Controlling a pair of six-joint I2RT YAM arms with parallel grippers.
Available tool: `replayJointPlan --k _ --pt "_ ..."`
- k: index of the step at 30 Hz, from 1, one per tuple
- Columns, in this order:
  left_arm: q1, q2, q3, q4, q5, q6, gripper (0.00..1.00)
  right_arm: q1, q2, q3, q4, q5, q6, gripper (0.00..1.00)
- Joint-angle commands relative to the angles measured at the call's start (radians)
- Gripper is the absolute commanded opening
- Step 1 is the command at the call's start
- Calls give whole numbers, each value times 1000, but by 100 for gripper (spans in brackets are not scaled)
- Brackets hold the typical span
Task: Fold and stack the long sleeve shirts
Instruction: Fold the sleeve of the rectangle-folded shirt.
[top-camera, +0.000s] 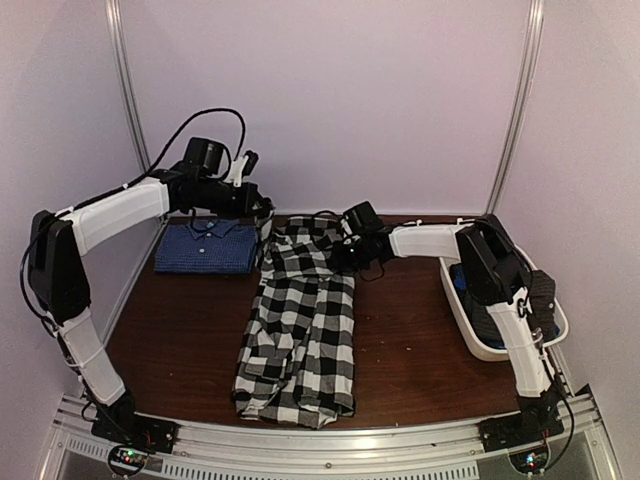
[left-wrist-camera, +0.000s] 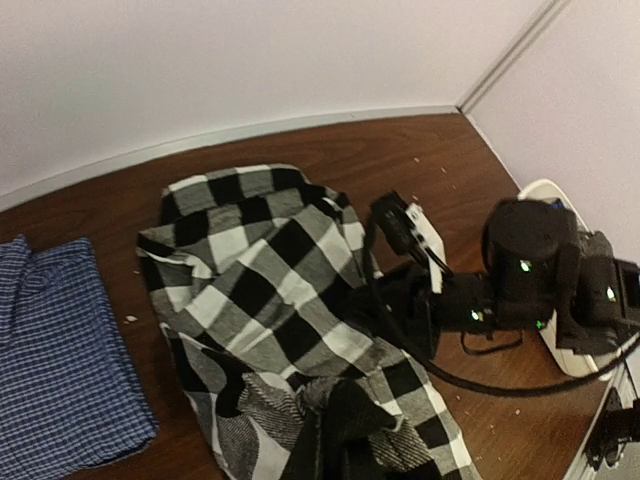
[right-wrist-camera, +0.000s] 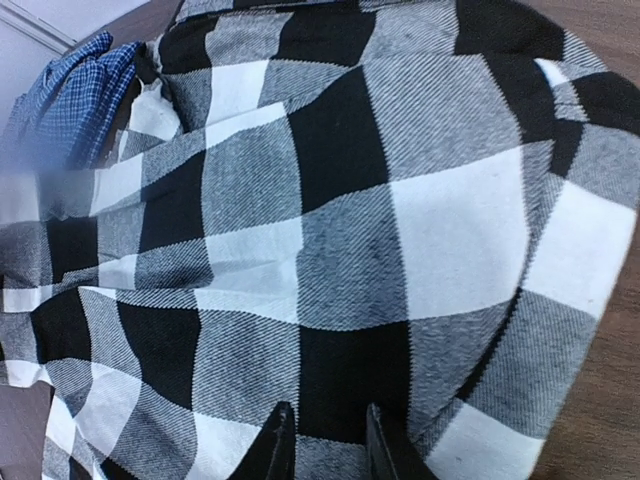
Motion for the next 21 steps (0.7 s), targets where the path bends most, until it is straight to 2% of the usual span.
replayJointPlan --k 1,10,16,21 --pt "-109 -59 -105 75 101 57 0 -54 -131 -51 31 -35 7 27" --pt "-284 -49 -293 89 127 65 1 -105 -291 -209 82 -38 10 28" --pt "-381 -3 -319 96 123 63 1 -106 -349 -300 106 -37 7 28" --pt "-415 34 -305 100 112 62 0 -106 -389 -375 132 -46 13 28"
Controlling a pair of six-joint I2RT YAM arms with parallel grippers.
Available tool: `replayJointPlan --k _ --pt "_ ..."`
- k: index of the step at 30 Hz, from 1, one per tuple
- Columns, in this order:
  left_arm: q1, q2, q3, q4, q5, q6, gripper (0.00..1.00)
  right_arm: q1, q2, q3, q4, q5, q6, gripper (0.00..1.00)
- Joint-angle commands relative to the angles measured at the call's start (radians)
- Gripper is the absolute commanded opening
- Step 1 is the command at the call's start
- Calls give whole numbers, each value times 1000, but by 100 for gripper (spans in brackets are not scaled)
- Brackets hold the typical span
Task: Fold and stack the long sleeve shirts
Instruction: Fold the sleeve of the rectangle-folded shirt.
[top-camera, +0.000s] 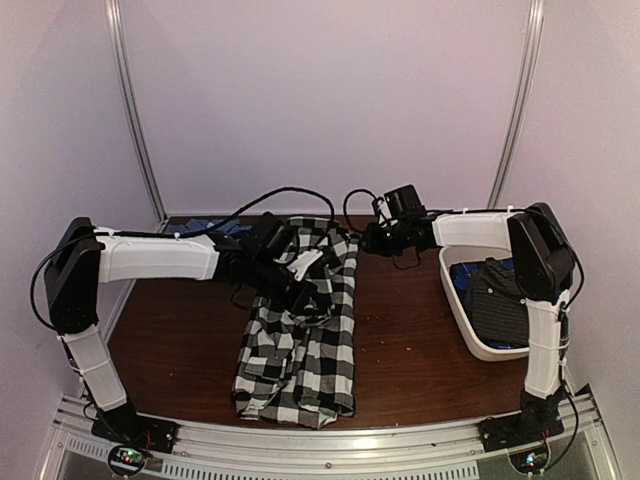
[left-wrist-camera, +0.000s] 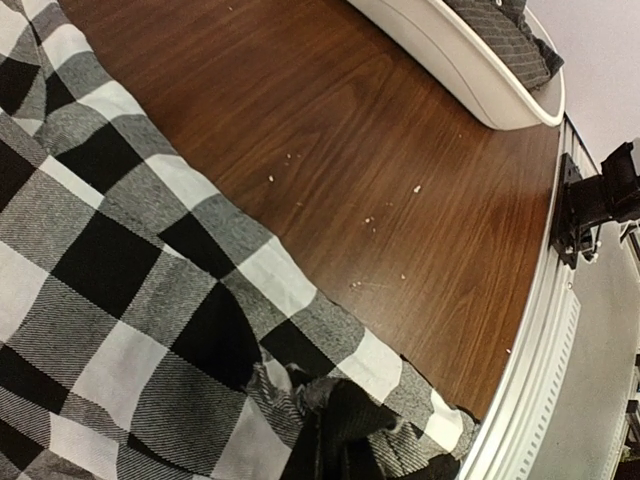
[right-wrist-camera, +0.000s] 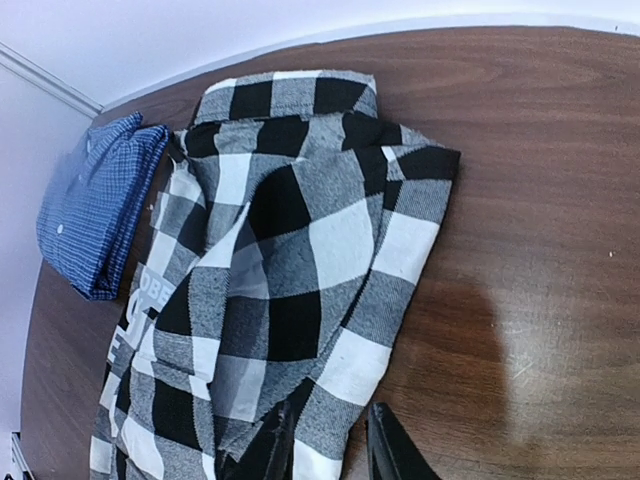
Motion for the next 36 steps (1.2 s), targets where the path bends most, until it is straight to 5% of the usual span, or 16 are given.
replayJointPlan --k 1,25,33,36 --pt "-19 28 2 50 6 12 0 2 -65 -69 35 -11 12 28" --pt "-83 54 -77 64 130 37 4 35 -164 -213 69 -8 11 28" --pt "-85 24 -81 39 160 47 54 53 -114 -140 59 -58 -12 29" --pt "-78 -22 -85 45 174 33 61 69 -80 -94 62 -100 -19 30"
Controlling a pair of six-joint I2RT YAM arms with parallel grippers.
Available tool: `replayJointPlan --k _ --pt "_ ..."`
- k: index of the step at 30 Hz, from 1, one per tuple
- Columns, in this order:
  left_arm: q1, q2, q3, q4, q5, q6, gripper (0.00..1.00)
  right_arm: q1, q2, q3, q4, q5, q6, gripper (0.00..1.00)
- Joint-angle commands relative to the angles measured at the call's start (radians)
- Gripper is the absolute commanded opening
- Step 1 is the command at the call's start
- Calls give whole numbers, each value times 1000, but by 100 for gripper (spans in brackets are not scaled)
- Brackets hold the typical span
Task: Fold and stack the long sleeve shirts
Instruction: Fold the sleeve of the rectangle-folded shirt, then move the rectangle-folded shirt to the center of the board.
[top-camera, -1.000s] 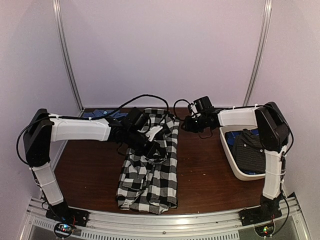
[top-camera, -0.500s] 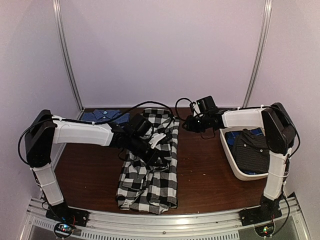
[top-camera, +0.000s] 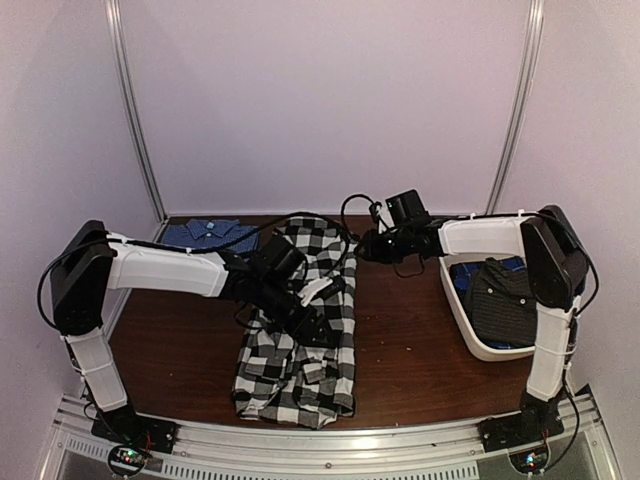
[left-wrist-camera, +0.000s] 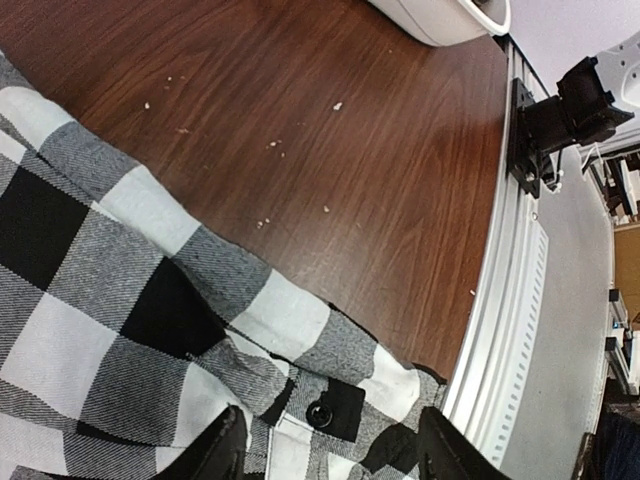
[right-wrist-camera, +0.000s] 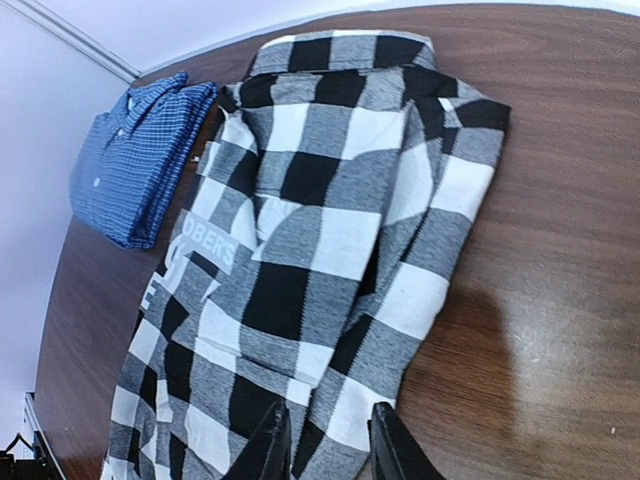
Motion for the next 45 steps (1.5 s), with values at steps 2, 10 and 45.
replayJointPlan --k 2,10,45 --pt "16 -85 -5 12 66 -17 62 45 59 110 15 -75 -30 30" --pt "155 -104 -1 9 -127 -180 54 73 208 251 83 -201 4 28" --pt "449 -15 -159 76 -181 -329 34 -143 841 1024 -225 -369 -53 31"
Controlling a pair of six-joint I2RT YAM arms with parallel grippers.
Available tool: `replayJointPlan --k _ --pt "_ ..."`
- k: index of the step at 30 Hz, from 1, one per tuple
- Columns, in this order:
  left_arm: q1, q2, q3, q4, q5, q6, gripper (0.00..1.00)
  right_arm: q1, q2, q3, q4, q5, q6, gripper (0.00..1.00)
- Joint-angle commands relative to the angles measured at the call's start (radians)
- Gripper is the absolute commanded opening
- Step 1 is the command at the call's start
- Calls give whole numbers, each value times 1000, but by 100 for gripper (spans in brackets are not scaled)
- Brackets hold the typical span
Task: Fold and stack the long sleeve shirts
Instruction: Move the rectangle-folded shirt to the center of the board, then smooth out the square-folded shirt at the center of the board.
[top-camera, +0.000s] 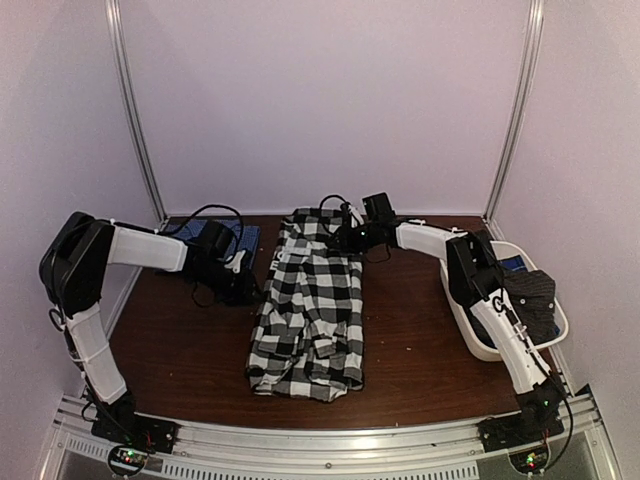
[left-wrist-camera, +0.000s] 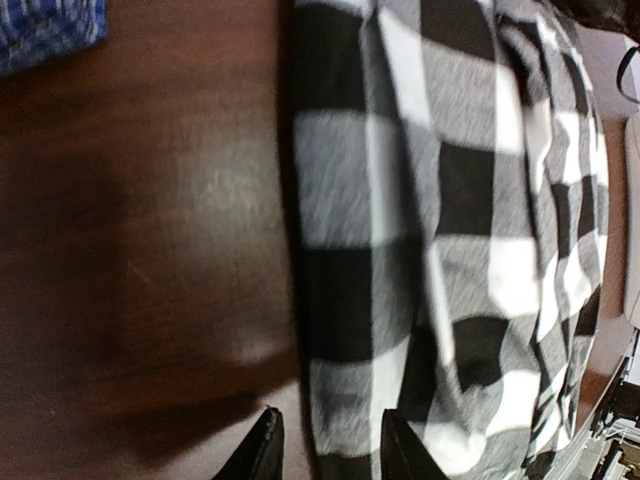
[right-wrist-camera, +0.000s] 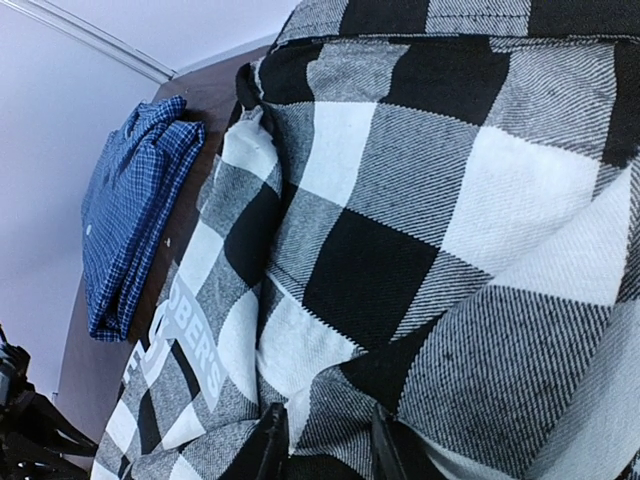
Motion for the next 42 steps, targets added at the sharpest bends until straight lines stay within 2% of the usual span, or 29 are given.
replayJointPlan --k 1,6,12,14,19,24,31,35,42 --pt "-21 -50 -69 36 5 -32 34 -51 55 79 -102 -45 3 32" --pt "-44 -96 -166 77 29 -56 32 -48 -48 45 -107 -49 -6 37" --pt "-105 -128 -228 95 27 -75 28 -19 -248 -125 -99 12 -23 43" --pt "-122 -142 -245 93 17 -84 27 -4 -322 -215 -91 28 -23 44" --pt "-161 -187 -296 90 -1 -110 22 76 -533 -562 4 53 -17 44" --pt "-241 -215 -340 97 -18 -149 15 166 -722 -860 81 74 3 41" --pt "-343 -255 -378 114 -45 -231 12 279 -878 -1167 141 101 41 39" --pt "-355 -300 -410 105 -81 -266 14 317 -965 -1305 177 115 72 39" --pt "-352 -355 -373 45 -138 -247 28 353 -1000 -1466 280 97 132 38"
